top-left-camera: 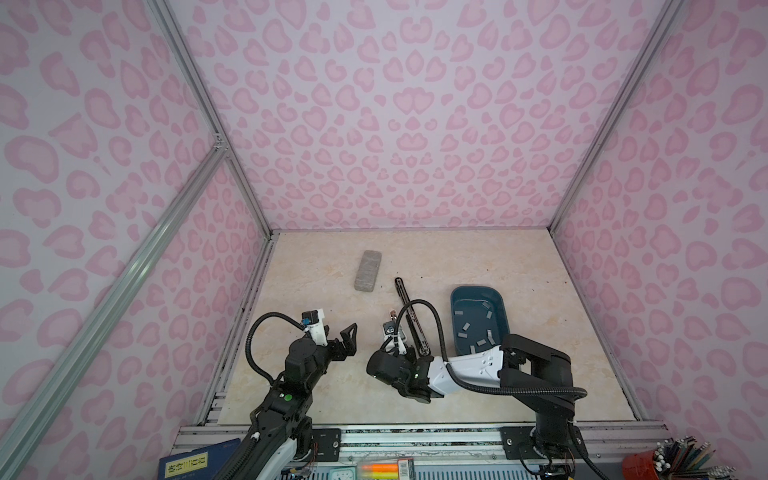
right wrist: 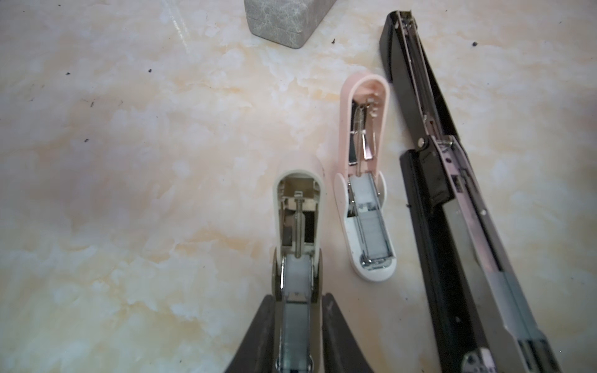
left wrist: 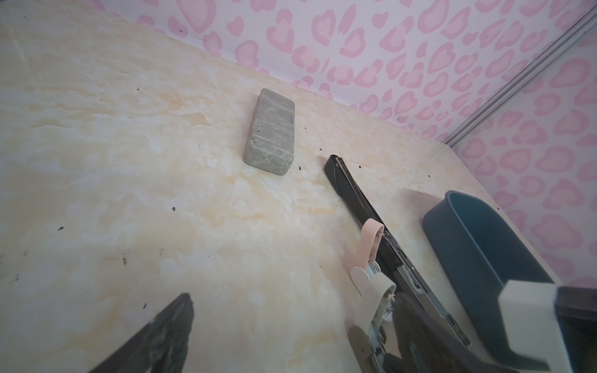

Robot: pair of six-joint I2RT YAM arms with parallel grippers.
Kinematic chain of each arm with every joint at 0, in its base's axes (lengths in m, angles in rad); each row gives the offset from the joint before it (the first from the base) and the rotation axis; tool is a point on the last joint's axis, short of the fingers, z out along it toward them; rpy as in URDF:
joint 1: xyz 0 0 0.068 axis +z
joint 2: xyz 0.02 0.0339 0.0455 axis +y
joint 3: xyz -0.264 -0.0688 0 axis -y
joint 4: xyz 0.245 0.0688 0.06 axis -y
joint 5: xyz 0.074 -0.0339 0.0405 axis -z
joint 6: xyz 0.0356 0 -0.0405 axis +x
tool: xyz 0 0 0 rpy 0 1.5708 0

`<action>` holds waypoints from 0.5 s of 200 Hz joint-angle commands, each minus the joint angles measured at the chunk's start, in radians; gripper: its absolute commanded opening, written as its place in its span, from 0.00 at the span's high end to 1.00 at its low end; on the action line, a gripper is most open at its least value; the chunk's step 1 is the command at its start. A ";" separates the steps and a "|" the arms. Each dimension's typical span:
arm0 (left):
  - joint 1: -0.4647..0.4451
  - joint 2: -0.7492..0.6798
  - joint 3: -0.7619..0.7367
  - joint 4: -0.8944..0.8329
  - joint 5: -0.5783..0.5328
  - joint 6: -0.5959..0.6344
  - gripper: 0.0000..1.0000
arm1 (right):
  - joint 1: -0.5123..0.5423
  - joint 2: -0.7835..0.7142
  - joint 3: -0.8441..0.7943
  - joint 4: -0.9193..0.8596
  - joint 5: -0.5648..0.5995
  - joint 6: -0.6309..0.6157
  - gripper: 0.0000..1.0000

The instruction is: Load the staples into the stapler

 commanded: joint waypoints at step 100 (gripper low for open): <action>-0.002 0.019 0.014 0.045 -0.029 -0.004 0.03 | 0.006 -0.074 -0.123 0.162 -0.030 -0.099 0.57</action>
